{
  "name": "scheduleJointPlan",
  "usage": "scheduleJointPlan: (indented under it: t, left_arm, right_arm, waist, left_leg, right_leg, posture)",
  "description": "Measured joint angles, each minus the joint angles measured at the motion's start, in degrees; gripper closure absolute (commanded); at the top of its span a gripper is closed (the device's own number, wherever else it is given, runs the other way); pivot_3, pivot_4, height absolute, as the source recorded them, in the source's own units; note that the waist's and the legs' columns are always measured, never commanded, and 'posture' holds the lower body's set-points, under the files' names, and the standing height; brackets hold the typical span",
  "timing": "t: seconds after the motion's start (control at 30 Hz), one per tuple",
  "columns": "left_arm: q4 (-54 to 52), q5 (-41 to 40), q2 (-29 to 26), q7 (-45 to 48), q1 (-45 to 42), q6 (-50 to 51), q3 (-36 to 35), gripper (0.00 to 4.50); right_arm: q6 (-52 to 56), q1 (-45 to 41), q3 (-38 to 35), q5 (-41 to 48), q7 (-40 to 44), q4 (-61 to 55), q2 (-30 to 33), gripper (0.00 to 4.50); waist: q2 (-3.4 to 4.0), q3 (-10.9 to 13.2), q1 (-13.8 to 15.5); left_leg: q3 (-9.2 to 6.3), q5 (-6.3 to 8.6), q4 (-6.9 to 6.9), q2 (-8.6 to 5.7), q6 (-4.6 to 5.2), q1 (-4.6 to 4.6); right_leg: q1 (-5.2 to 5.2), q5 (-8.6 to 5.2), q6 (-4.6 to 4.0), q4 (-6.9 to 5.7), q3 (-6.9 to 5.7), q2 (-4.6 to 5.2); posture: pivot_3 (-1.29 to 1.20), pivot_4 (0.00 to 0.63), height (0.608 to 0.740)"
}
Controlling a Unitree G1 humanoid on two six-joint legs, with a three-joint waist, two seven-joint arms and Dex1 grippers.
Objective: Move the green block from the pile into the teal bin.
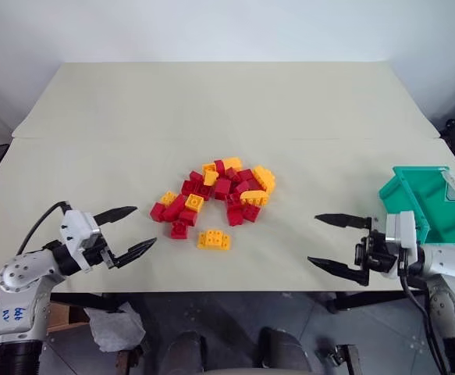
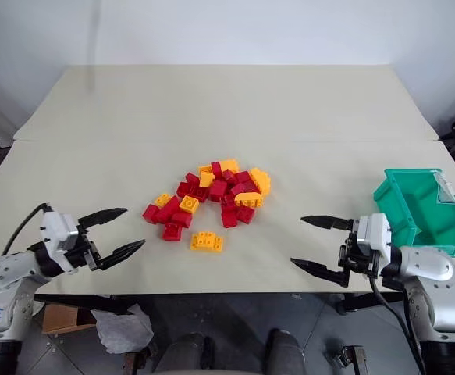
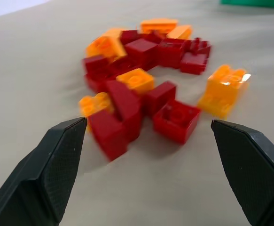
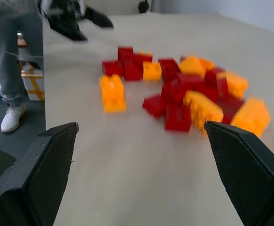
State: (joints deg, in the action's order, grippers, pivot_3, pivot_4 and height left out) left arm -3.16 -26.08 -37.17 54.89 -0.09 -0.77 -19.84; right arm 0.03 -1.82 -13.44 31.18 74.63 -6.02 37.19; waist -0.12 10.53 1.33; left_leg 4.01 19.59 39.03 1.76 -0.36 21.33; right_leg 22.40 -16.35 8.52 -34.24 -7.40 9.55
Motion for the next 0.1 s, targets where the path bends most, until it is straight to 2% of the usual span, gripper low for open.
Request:
scheduleJointPlan:
  t: [0.1]
  left_arm:
    - [-3.1, -0.37, -0.19, -0.95, 2.2, -0.15, -1.66, 0.0]
  right_arm:
    - [-4.19, 0.2, -0.06, -1.12, -0.69, 1.82, -1.94, 0.01]
  waist:
    - [0.01, -0.01, -0.2]
  left_leg:
    - [0.05, 0.02, -0.01, 0.01, -0.04, -0.1]
  right_leg:
    - [0.02, 0.0, 0.0, -0.16, 0.06, 0.0]
  posture:
    - [0.0, 0.15, 0.74]
